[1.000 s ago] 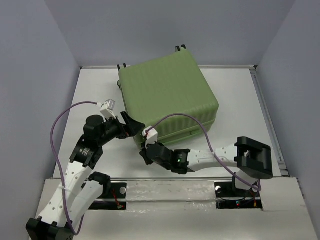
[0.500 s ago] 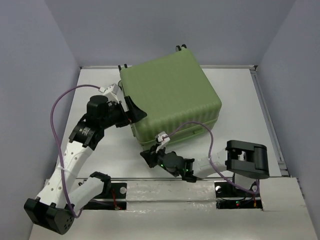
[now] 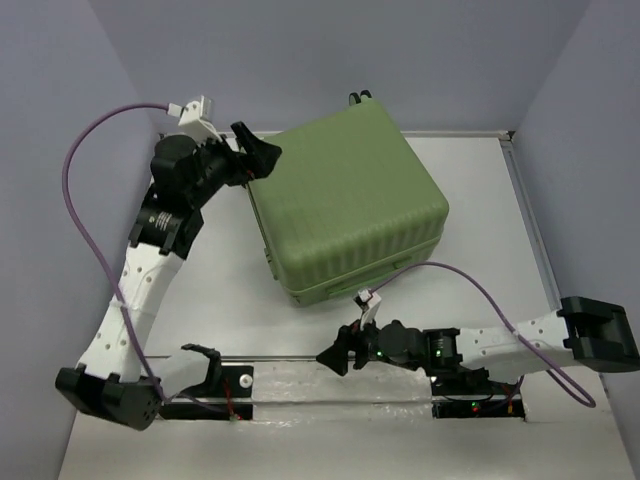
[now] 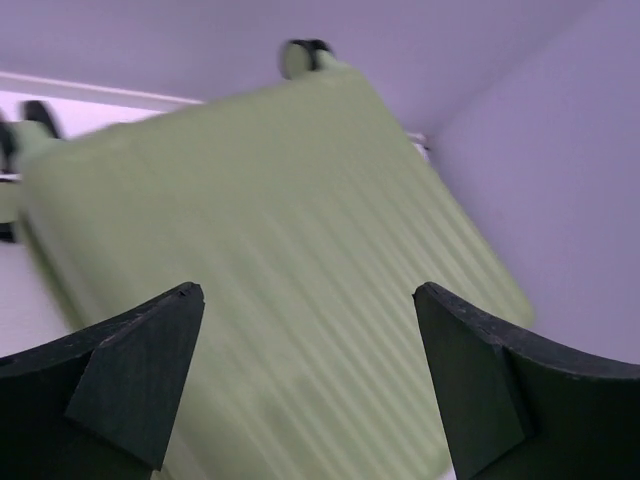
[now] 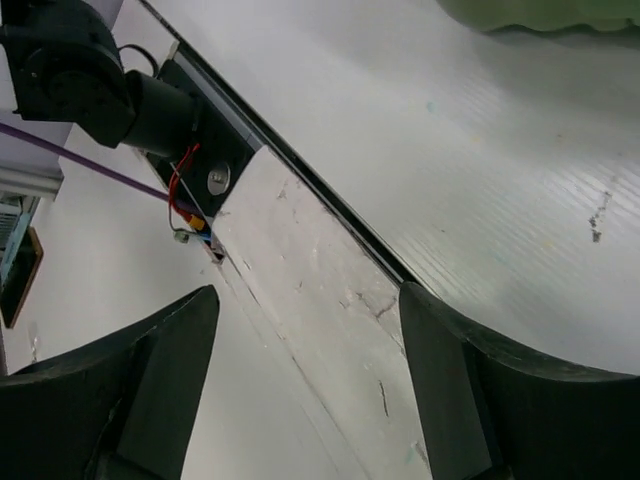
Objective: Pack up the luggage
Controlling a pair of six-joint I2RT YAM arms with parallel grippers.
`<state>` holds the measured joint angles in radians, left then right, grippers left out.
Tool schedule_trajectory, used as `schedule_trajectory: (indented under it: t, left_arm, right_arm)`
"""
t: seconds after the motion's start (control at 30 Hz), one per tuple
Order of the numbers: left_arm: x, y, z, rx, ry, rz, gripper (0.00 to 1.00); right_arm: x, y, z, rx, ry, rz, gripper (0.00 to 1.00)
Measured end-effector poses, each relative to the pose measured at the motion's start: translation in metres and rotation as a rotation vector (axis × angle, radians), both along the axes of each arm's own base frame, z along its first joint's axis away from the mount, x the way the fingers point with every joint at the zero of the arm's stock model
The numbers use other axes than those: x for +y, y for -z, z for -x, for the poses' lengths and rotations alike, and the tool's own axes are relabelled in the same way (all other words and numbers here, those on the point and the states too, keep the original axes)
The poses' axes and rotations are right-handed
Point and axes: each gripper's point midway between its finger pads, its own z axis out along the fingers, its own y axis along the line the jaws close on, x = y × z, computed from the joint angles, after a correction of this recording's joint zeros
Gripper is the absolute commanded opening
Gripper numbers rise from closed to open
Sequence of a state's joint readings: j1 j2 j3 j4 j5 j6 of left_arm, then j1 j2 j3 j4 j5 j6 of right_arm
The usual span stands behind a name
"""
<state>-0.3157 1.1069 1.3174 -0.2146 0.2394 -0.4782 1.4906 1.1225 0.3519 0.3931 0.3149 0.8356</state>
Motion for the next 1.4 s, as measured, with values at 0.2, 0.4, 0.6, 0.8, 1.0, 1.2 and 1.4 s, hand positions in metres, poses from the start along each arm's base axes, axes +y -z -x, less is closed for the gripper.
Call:
schedule_trajectory:
  t: [0.2,0.4,0.6,0.8,1.0,1.2,1.4]
  left_arm:
    - [0.076,0.076,-0.095,0.190,-0.212,-0.011,0.99]
    - [0.104,0.163,-0.151,0.396,-0.222,0.106,0.99]
    - [0.115,0.197,-0.193,0.459,-0.185,0.272,0.99]
    - [0.107,0.192,-0.230,0.415,-0.139,0.356,0.99]
    - [0.086,0.211,-0.260,0.428,-0.054,0.445,0.99]
    - [0.067,0.221,-0.273,0.454,-0.022,0.532,0.99]
    - [0.062,0.199,-0.289,0.369,-0.030,0.642,0.56]
  right_arm:
    - [-0.022,0.010,-0.004,0.037,0.060,0.034,0.78]
    - [-0.048,0.023,-0.009,0.073,0.132,0.068,0.90]
    - [-0.056,0.031,-0.009,0.084,0.144,0.092,0.92]
    - [-0.059,0.043,-0.008,0.085,0.140,0.137,0.92]
    - [-0.058,0.042,-0.008,0.085,0.136,0.139,0.93]
    - [-0.057,0.041,-0.007,0.097,0.137,0.132,0.93]
    - [-0.056,0.041,-0.005,0.120,0.139,0.121,0.93]
